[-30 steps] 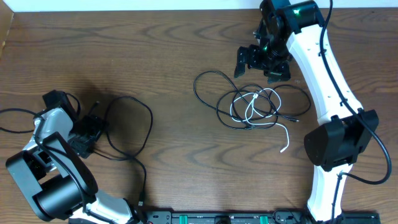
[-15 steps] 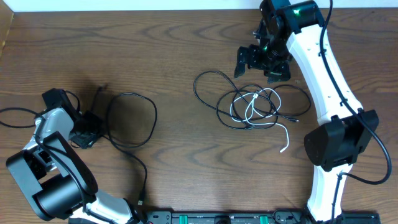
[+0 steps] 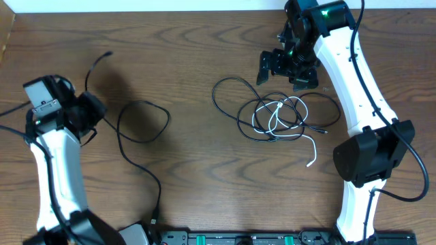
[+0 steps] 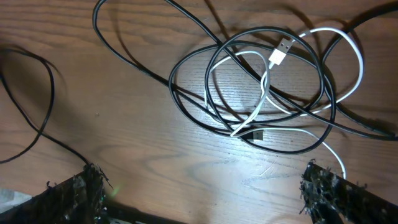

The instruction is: Untangle cables

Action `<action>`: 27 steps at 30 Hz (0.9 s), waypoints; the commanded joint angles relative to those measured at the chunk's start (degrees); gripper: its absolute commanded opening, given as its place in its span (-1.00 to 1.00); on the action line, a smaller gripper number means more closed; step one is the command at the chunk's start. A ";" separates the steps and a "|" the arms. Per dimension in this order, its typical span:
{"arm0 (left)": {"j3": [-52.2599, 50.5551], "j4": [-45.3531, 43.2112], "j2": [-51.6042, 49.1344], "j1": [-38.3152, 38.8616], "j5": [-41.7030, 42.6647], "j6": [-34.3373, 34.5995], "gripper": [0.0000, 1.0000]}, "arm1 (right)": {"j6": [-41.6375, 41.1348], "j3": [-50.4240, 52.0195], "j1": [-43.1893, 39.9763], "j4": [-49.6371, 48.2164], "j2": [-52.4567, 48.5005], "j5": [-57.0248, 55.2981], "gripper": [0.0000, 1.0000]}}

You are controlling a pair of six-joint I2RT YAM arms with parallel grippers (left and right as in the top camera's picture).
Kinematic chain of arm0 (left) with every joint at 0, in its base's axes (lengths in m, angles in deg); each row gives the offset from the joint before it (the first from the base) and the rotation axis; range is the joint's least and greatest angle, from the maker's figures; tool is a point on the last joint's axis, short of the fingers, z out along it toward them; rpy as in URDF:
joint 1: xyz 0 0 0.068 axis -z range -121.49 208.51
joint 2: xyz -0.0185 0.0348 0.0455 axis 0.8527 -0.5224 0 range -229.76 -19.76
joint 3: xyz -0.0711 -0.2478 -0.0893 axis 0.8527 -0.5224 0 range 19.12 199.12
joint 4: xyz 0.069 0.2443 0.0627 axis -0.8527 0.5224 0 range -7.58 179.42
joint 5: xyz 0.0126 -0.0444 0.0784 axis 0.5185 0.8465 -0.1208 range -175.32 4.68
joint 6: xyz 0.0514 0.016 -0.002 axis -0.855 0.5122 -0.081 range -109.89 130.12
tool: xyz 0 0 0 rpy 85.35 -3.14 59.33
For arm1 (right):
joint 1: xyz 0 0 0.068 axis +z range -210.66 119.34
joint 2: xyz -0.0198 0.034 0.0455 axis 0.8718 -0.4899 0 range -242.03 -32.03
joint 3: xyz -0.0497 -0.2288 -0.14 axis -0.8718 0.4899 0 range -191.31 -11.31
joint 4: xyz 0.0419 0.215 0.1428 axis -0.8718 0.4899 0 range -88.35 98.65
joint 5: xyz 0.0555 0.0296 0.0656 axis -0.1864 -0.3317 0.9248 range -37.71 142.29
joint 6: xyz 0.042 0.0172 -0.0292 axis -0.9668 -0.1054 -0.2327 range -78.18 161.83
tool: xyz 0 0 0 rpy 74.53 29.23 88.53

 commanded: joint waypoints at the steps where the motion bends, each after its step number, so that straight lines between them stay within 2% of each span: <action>1: -0.57 1.14 -1.01 3.02 -5.31 -3.02 -0.85 | 0.70 -0.48 0.31 0.17 1.86 -0.11 0.99; 4: -2.54 1.57 -3.28 5.31 -8.13 -3.02 -0.85 | 0.70 -0.48 0.28 0.17 1.86 -0.11 0.99; 12: -3.06 4.37 -14.97 7.21 -8.22 -2.99 -0.83 | 0.70 -0.48 0.28 0.17 1.86 -0.11 0.98; 13: -3.06 4.42 -16.28 7.21 -8.22 -2.99 -0.67 | 0.70 -0.48 0.28 0.17 1.86 -0.11 0.99; 15: -3.06 4.39 -18.45 7.21 -8.22 -2.97 -0.23 | 0.70 -0.48 0.28 0.17 1.86 -0.11 0.99; 18: -3.06 4.37 -21.35 7.21 -8.22 -2.97 0.06 | 0.70 -0.48 0.31 0.17 1.86 -0.11 0.98; 22: -3.06 4.35 -24.13 7.21 -8.22 -2.99 0.64 | 0.70 -0.48 0.31 0.17 1.86 -0.11 0.98; 24: -3.06 4.28 -25.00 7.21 -8.22 -3.02 0.73 | 0.70 -0.48 0.28 0.17 1.86 -0.11 0.98; 27: -3.06 4.11 -26.10 7.21 -8.44 -2.99 0.74 | 0.70 -0.48 0.28 0.17 1.86 -0.11 0.98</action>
